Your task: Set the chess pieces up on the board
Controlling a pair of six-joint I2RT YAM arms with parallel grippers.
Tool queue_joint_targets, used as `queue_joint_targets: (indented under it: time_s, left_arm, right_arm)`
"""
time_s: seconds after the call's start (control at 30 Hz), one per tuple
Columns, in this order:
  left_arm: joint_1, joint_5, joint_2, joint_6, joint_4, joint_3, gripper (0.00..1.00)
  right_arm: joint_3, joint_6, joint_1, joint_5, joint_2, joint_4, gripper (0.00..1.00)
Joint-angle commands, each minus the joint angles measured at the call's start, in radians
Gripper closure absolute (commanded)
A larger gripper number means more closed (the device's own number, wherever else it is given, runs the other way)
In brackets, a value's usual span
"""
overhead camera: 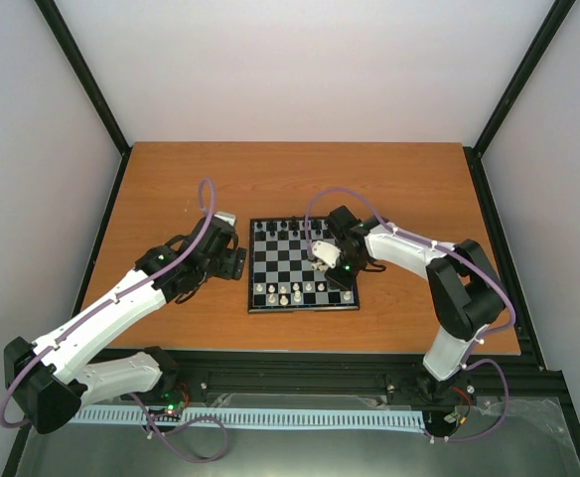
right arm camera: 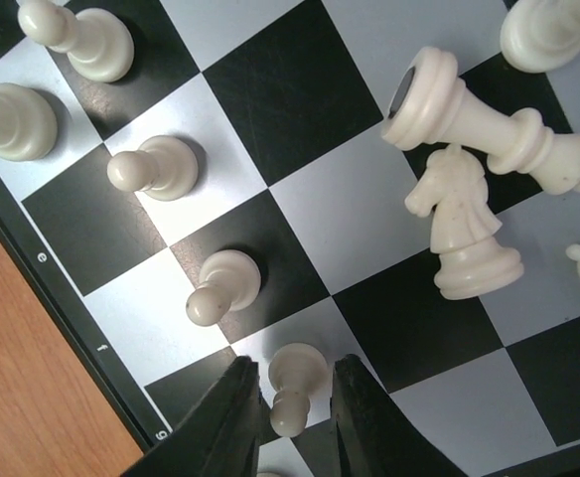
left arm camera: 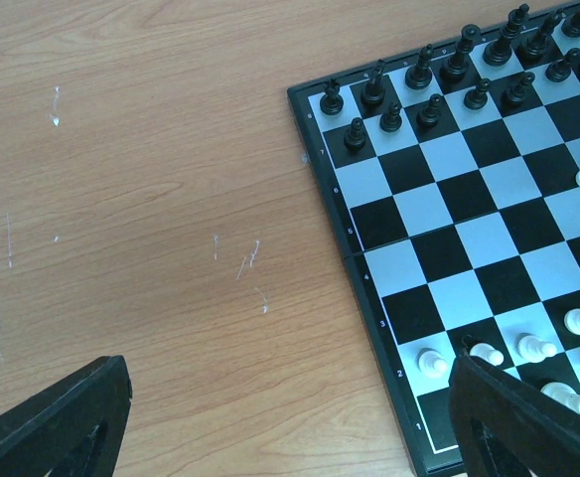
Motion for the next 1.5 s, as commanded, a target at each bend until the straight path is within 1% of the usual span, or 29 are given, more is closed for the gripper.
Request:
queue_joint_targets:
  time_s: [0.0, 0.07, 0.17, 0.3, 0.47, 0.7, 0.97, 1.13, 1.33, 1.47]
  left_arm:
    - [0.008, 0.005, 0.003, 0.016, 0.003, 0.009, 0.11]
    - [0.008, 0.006, 0.005, 0.016, 0.003, 0.008, 0.11]
    - [0.008, 0.009, 0.006, 0.016, 0.002, 0.009, 0.11]
    - [0.008, 0.012, 0.005, 0.016, 0.003, 0.009, 0.11]
    - [0.008, 0.013, 0.005, 0.016, 0.003, 0.009, 0.11]
    - [0.008, 0.011, 0.000, 0.016, 0.003, 0.009, 0.11]
    - [0.009, 0.013, -0.007, 0.017, 0.006, 0.006, 0.11]
    - [0.008, 0.015, -0.007, 0.017, 0.006, 0.007, 0.11]
    - [0.009, 0.016, -0.007, 0.018, 0.005, 0.007, 0.11]
    - [0.008, 0.018, -0.009, 0.018, 0.006, 0.006, 0.11]
  right_arm:
    - [0.016, 0.009, -0.001, -0.018, -0.042, 0.004, 0.75]
    - [0.025, 0.011, -0.002, -0.023, -0.069, -0.004, 0.71]
    - [0.046, 0.007, -0.010, -0.024, -0.105, -0.024, 0.69]
    - [0.093, 0.009, -0.032, -0.045, -0.128, -0.063, 0.67]
    - [0.172, 0.014, -0.043, -0.016, -0.117, -0.086, 0.65]
    - [0.315, 0.031, -0.043, -0.004, 0.004, -0.116, 0.65]
    - [0.443, 0.052, -0.038, -0.057, 0.186, -0.152, 0.64]
    - [0.466, 0.057, -0.017, -0.043, 0.259, -0.156, 0.64]
    - [0.464, 0.072, -0.007, -0.010, 0.296, -0.135, 0.64]
    - [0.462, 0.074, -0.006, -0.015, 0.313, -0.132, 0.66]
